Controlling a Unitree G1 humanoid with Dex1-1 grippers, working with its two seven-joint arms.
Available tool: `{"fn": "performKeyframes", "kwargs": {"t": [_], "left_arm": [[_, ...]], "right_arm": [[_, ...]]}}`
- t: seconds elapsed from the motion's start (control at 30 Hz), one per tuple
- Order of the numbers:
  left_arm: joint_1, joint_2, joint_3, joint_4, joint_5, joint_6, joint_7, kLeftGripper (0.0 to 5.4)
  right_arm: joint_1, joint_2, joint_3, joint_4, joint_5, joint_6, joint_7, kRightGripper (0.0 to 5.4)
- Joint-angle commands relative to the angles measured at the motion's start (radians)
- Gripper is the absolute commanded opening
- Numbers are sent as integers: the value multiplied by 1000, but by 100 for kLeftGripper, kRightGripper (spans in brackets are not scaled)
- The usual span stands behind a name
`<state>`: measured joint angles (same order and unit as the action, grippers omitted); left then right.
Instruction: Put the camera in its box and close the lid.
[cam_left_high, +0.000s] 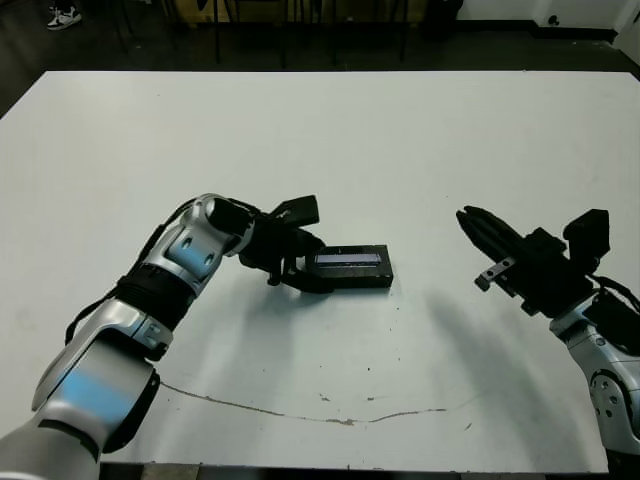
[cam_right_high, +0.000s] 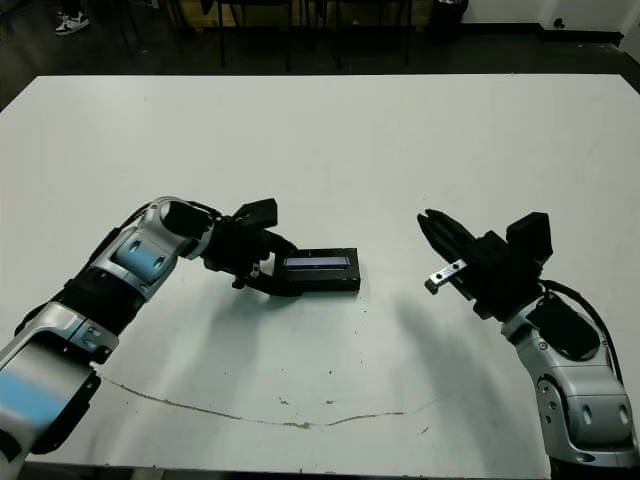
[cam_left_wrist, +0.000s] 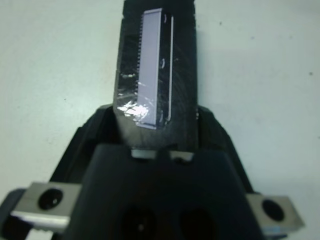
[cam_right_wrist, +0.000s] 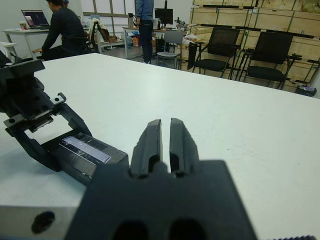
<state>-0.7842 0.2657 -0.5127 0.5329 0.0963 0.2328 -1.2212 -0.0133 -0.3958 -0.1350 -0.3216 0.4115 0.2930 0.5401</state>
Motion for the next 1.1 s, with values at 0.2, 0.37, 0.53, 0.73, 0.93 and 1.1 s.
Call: {"fn": "performKeyframes", "kwargs": {"t": [0.2,0.37,0.53,0.73,0.93,1.1], "left_arm": [[9,10,-136,-98,106,16,-39,361],[22,51,-133,-142,109,46,-49,449],[61,116,-114,-204,105,17,-47,534],[141,226,-57,-299,95,25,-21,537],[279,338,103,-386,-2,13,14,537],[429,433,277,-470,-86,8,85,537]], "right_arm": [[19,-7,6,-6,-9,9,-5,0],[20,-5,9,-8,-3,-2,8,0],[22,-2,9,-21,9,17,4,0],[27,-4,15,-31,7,28,-8,0],[34,-2,19,-30,-1,43,-29,0],[43,4,23,-8,-16,9,-31,0]]}}
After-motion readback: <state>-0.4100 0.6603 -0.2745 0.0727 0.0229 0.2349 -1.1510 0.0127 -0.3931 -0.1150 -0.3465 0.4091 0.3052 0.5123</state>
